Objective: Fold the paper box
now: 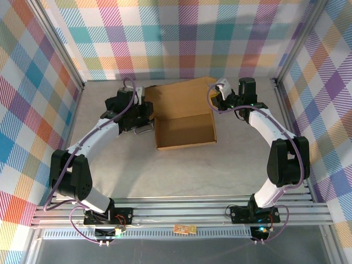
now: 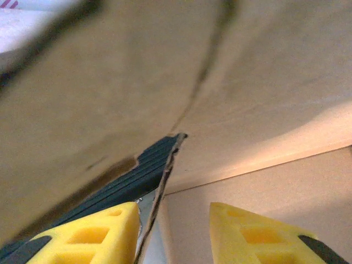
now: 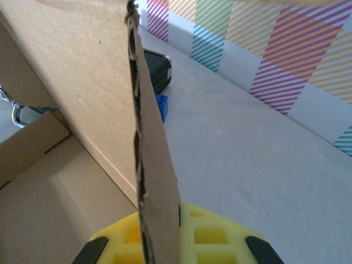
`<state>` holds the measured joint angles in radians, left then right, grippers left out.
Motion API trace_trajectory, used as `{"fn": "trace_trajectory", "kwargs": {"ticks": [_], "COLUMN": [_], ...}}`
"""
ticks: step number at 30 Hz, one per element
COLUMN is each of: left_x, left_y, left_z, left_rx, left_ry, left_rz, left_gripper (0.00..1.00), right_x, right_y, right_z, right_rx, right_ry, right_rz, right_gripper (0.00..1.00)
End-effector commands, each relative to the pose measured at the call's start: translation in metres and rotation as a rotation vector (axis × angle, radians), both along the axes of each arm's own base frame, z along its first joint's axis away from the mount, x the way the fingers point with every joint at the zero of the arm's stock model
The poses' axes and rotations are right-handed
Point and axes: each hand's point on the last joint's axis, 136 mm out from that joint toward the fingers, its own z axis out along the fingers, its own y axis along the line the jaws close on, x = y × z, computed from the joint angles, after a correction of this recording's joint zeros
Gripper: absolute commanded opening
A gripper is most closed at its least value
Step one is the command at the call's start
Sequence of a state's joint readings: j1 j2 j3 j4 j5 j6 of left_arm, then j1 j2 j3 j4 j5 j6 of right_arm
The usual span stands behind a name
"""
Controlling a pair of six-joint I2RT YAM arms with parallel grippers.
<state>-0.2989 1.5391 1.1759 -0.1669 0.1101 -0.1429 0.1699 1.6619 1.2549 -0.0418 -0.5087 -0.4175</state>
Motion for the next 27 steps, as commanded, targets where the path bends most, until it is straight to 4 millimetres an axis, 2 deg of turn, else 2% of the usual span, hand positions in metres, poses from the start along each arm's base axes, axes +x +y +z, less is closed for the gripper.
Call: {"fn": "trace_trajectory", "kwargs": {"ticks": [1,5,11,17,22,27], "left_x": [0.006,0.013,0.017,0.006,-0.006,-0.010], "left_y": [-0.002,-0.004,-0.012,-0.020,-0.014,-0.026], "left_z": [0.000,-0.003,0.003,0.000,-0.005,-0.007], "left_rx": [-0.023,-0.042,-0.090,-0.038,0.016,0.092], "left_ry": [0.018,0.040,0.055,0.119,0.160,0.144], "left_rz": [0.031,0.073,0.172,0.287,0.436,0.438], "left_gripper": [0.35,0.27,0.00,0.00,0.00,0.00], "right_x": [0.006,0.006,0.009,0.009,0.007,0.001], "right_y": [0.005,0.004,-0.001,-0.008,-0.019,-0.020], "right_z": [0.018,0.017,0.015,0.009,0.007,0.008], "right_rx": [0.038,0.043,0.046,0.030,0.106,0.171], "right_ry": [-0.043,-0.038,-0.028,-0.028,0.021,0.092], "right_rz": [0.016,0.004,-0.064,-0.209,-0.340,-0.396], "right_gripper": [0.00,0.00,0.00,0.00,0.04,0.09]}}
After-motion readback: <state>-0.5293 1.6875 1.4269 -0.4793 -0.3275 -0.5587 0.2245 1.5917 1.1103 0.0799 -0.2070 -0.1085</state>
